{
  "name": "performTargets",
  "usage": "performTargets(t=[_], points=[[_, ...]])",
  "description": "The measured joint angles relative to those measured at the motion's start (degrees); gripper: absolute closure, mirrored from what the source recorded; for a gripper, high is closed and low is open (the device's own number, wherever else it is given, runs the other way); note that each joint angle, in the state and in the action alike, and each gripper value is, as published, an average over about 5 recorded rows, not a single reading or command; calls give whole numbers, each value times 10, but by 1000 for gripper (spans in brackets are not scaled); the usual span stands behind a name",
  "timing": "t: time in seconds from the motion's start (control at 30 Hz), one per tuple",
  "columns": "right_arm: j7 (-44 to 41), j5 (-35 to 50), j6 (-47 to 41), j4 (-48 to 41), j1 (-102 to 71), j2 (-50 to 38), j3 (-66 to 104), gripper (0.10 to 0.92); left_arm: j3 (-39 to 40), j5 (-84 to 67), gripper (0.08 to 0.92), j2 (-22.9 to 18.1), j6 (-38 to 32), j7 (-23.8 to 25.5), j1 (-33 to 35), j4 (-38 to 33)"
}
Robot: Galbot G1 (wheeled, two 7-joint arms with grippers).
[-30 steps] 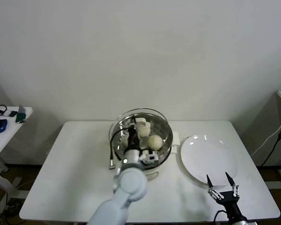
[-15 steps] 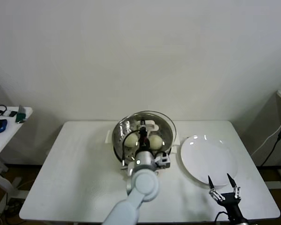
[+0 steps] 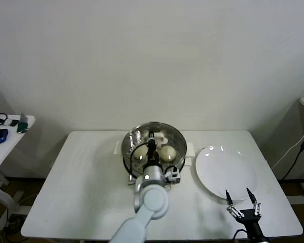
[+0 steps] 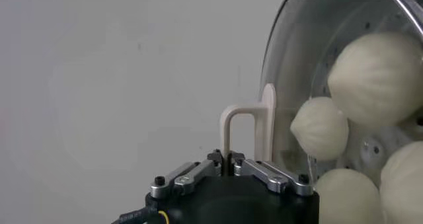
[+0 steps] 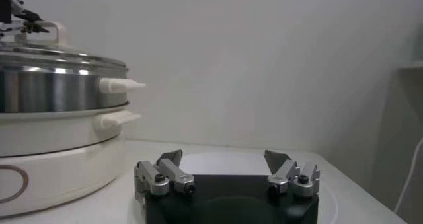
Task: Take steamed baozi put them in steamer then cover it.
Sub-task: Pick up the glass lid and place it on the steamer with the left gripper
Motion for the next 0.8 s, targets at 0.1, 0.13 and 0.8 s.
performTargets(t=[0.1,0.13,0.8], points=[[0,-1,1,0,-1,1,0,203,0,-2,852,3,0,-1,-1,2],[0,-1,1,0,-2,1,0,203,1,-2,852,4,0,-1,-2,3],[-1,-2,9,-1,-3,0,1,203,-1,-7,852,2,-2,-11,-4,19]])
